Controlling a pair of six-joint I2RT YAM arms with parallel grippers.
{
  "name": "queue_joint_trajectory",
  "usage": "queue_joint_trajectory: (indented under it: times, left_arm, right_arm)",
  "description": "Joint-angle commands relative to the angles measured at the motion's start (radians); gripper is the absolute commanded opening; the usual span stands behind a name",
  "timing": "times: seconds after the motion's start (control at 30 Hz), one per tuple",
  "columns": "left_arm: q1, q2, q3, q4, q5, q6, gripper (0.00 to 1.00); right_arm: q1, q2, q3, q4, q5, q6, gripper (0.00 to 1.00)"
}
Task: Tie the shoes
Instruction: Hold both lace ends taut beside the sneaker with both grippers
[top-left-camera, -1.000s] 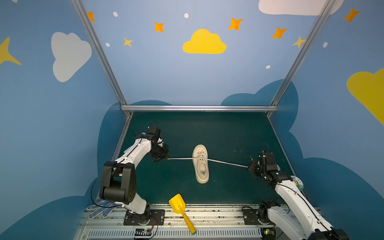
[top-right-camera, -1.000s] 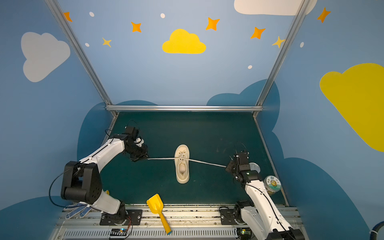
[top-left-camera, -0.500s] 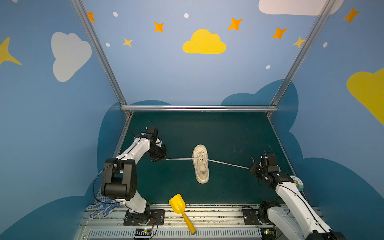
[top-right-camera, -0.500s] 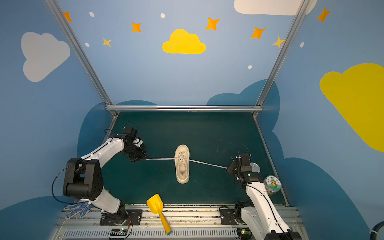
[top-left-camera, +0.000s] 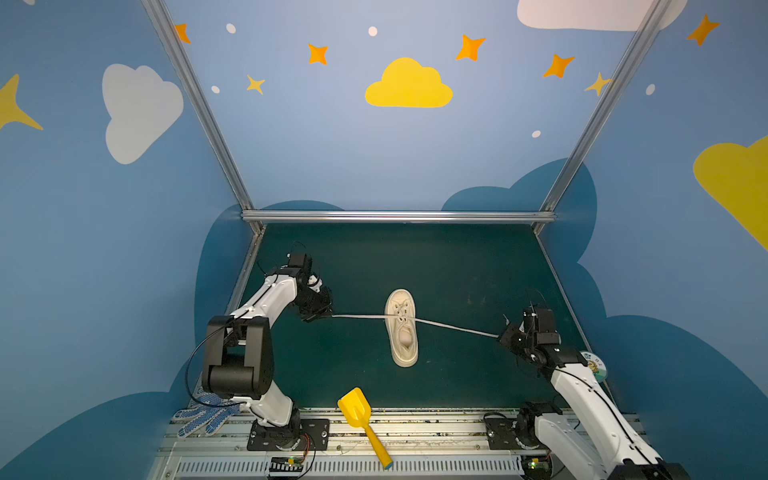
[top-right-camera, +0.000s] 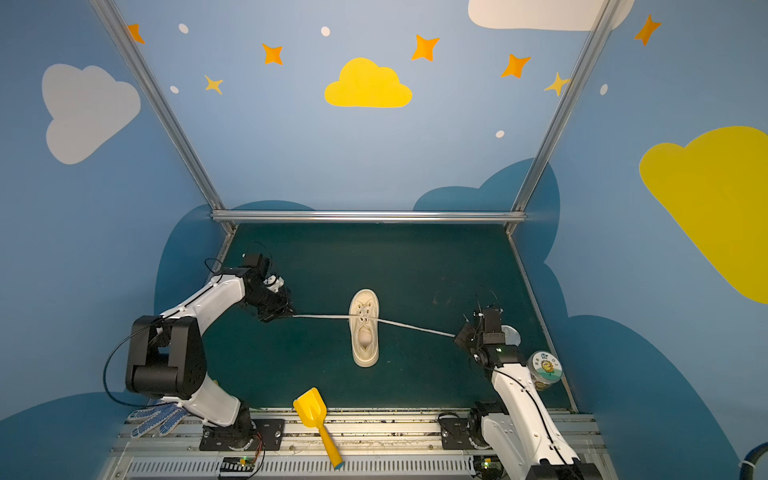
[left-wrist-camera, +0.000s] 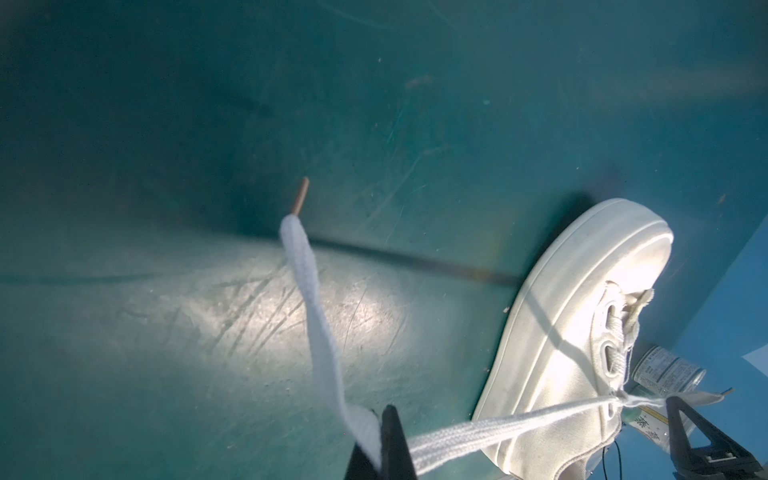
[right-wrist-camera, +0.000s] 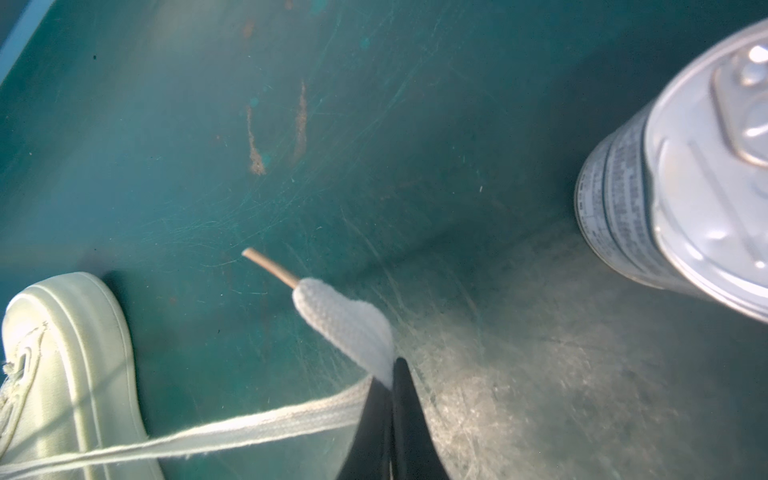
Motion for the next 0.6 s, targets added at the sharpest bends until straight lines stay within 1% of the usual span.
queue_joint_trajectory:
  times: [0.0,0.1,0.2,0.27,0.37,0.5,0.57]
  left_arm:
    - [-0.015,-0.028,-0.024,0.026,-0.005,-0.026,0.03]
    - [-0.039,-0.039,-0.042,0.036,-0.019,-0.036,0.03]
    - [-0.015,-0.031,-0.054,0.028,-0.036,-0.039,0.03]
    - [0.013,-0.033,-0.044,0.026,-0.022,-0.043,0.03]
    - [0.020,-0.040,-0.008,0.020,-0.029,-0.040,0.03]
    - [0.008,-0.012,0.020,0.015,-0.002,-0.033,0.03]
    - [-0.021,-0.013,0.008,0.035,-0.005,-0.048,0.03]
  right_arm:
    - [-0.016,-0.008,-0.014,0.015,0.043,-0.035,0.00]
    - [-0.018,-0.005,-0.005,0.016,0.036,-0.039,0.00]
    - [-0.019,-0.001,-0.005,0.004,0.065,-0.033,0.00]
    - [-0.021,-0.006,-0.011,0.005,0.065,-0.034,0.00]
    - [-0.022,-0.005,-0.020,0.016,0.053,-0.028,0.00]
    - [-0.021,0.007,-0.020,0.038,0.016,-0.022,0.00]
    - [-0.022,0.008,-0.022,0.080,-0.041,-0.030,0.00]
